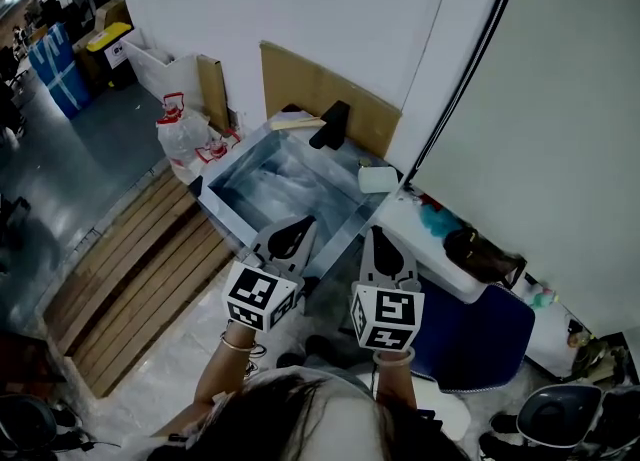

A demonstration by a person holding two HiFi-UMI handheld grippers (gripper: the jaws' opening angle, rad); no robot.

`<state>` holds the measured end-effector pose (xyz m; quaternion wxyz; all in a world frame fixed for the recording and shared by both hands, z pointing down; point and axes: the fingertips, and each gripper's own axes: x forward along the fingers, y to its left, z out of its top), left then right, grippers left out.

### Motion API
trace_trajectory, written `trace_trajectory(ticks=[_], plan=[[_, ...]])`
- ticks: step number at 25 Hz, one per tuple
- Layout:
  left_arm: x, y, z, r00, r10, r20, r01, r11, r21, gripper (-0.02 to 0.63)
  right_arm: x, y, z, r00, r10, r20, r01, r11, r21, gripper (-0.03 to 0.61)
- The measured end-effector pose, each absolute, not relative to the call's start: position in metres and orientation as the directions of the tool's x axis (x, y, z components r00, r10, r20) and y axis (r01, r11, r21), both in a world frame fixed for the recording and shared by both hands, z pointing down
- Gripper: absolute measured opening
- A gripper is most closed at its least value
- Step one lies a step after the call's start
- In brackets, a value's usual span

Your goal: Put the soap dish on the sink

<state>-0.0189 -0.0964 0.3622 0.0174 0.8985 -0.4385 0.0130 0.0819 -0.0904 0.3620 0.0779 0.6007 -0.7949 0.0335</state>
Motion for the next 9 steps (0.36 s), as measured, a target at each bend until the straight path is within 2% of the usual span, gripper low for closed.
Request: trace_trajectory(ticks=[9], plan=[[-0.011,-0.107,0.367,0.619,-0.784,0.049,-0.785,-0.619,0.025,0.009,0.087,-0.102,0.366,-0.272,-0.947,0.172,-0.96,0.28,0.026,0.025]])
